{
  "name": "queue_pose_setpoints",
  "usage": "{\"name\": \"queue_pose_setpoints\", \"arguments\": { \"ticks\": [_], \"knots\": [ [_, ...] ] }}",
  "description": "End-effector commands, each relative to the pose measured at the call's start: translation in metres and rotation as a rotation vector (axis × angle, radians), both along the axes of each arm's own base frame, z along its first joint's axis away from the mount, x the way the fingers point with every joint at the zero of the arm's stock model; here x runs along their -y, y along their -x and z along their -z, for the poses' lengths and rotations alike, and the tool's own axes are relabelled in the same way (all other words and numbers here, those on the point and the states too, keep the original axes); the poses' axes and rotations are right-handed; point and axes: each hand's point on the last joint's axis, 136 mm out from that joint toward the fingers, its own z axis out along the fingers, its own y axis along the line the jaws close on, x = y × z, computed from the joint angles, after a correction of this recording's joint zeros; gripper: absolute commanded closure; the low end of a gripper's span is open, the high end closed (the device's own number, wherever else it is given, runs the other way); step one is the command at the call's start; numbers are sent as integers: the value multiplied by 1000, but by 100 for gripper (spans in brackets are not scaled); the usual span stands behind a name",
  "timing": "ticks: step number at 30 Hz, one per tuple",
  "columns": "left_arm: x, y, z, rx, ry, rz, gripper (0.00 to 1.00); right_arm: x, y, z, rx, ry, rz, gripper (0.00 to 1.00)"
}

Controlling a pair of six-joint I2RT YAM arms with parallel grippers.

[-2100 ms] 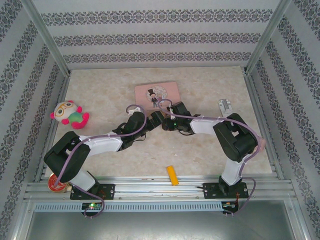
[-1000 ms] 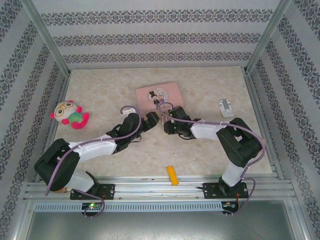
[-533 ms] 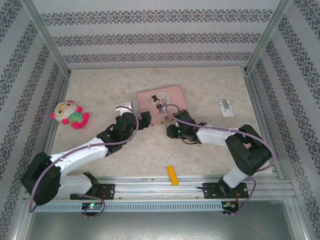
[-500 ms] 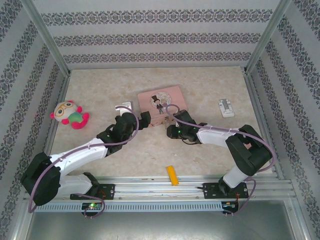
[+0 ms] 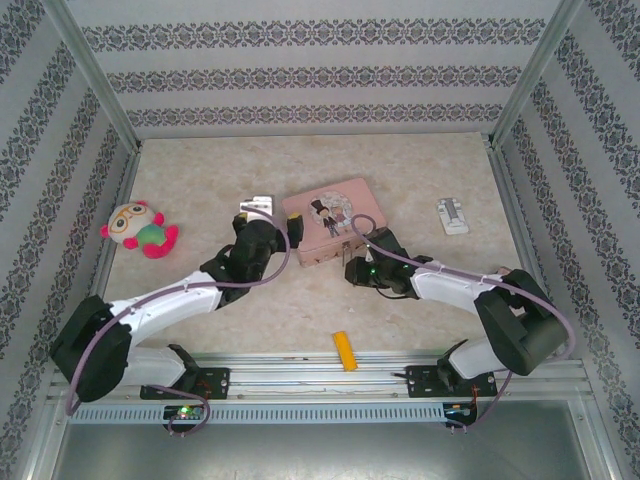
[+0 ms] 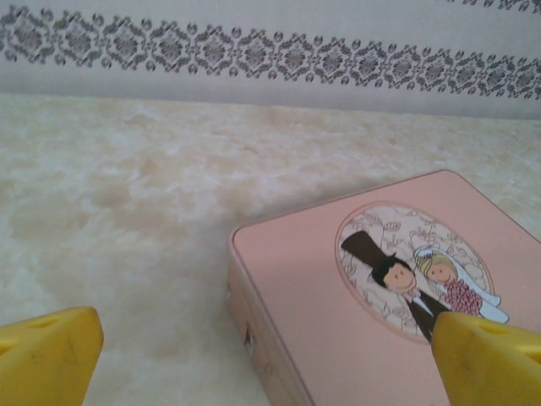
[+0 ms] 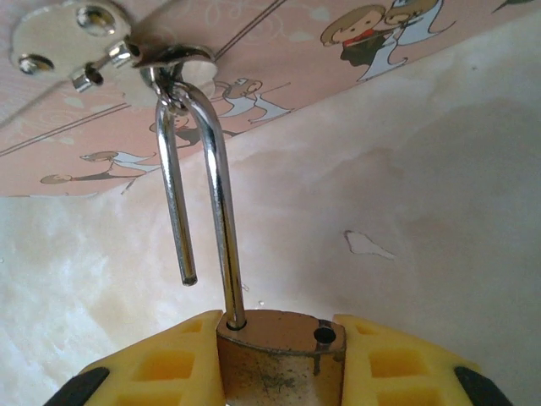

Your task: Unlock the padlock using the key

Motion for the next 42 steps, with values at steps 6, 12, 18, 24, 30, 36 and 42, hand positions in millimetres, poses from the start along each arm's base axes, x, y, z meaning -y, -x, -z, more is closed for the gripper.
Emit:
{"name": "queue_pose_setpoints", "arguments": {
  "ticks": [6,12,18,24,30,36,42],
  "knots": [
    [28,-9,31,-67,-31,96,1,-4,2,-17,18,-94,27,97],
    [31,-16,61,-169,-99,67,1,3,8,-12,1,-95,48,97],
    [26,-12,87,-237,-153,28,1,6,5,-11,-4,-96,79,97],
    [10,-1,108,-306,-196,-14,1,10,1,-9,-12,-101,111,97],
    [3,6,113,-324,-212,-29,1,9,-3,-12,-13,-127,127,97],
    [1,6,112,-323,-208,-37,1,4,-6,-12,-23,-139,120,98],
    [2,5,110,-325,-220,-32,1,6,-3,-4,-46,-134,128,98]
  ]
}}
